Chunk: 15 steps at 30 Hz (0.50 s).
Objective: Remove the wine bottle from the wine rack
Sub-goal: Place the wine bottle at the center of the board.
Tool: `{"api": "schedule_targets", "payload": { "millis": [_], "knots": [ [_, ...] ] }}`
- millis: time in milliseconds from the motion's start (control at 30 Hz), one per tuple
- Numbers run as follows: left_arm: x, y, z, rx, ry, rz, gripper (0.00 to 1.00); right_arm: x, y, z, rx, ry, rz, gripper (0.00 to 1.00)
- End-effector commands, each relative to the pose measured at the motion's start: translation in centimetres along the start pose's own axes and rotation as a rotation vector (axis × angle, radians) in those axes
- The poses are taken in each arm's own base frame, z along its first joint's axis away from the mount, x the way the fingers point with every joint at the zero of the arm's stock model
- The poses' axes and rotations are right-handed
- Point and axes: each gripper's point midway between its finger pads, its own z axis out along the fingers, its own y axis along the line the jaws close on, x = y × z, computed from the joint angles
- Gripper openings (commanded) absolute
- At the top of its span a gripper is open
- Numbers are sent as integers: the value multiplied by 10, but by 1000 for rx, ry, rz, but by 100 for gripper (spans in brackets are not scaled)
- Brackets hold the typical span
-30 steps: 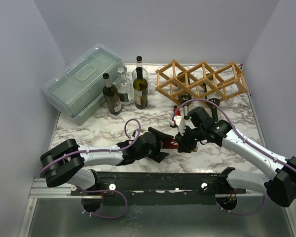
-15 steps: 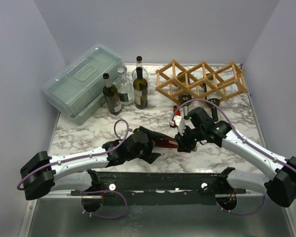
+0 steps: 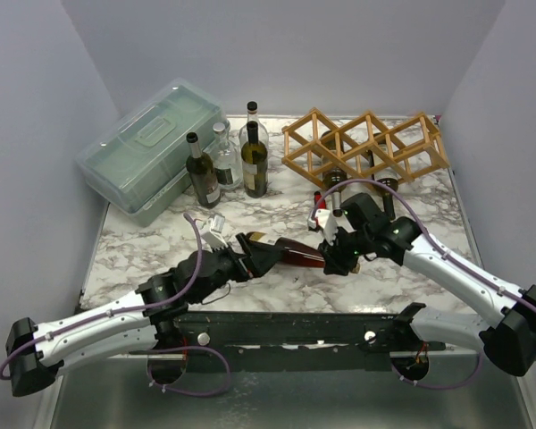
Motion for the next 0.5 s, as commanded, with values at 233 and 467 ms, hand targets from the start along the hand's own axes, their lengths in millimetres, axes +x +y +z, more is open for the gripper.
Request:
{"api": "schedule_targets", "payload": {
  "millis": [233, 467],
  "knots": [
    [14, -33, -4, 366, -35, 973, 95, -55, -2, -40, 30, -124, -122, 0],
    [24, -42, 9, 505, -168, 1434, 98, -56, 1, -46, 19, -111, -123, 0]
  ]
}}
